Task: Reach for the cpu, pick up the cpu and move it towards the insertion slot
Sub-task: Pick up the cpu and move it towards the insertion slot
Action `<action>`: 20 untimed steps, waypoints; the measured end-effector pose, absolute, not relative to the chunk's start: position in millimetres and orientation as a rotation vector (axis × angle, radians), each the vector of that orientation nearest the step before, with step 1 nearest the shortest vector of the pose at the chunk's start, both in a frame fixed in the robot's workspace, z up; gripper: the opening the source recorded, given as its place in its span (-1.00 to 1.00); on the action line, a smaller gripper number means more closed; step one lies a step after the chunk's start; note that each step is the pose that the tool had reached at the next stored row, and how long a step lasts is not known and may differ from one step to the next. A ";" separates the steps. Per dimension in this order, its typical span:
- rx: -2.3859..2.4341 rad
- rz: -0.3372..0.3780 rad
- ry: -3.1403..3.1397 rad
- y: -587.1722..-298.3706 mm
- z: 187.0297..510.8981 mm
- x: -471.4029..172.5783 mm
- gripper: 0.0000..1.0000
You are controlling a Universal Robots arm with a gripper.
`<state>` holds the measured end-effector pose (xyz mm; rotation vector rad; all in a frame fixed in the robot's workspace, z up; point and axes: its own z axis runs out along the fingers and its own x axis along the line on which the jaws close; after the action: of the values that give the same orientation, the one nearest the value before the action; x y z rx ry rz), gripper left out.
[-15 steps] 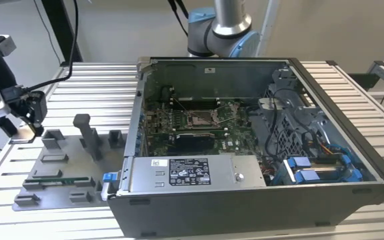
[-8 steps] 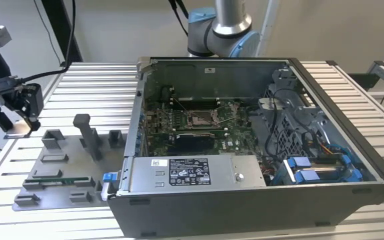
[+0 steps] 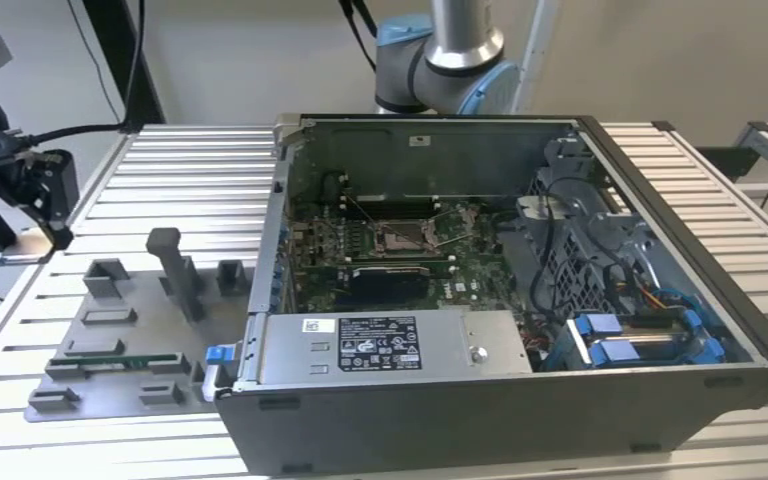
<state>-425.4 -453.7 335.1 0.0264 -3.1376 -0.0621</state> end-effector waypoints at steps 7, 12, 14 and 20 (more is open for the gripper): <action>0.026 -0.060 -3.137 -453.7 350.5 -425.3 -1.00; 0.026 -0.059 -3.138 -453.6 364.8 -425.3 -1.00; 0.026 -0.058 -3.138 -453.6 369.4 -425.3 -1.00; 0.026 -0.055 -3.138 -453.6 382.5 -425.3 -1.00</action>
<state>-425.3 -453.6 382.5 0.0263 -3.1376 -0.0552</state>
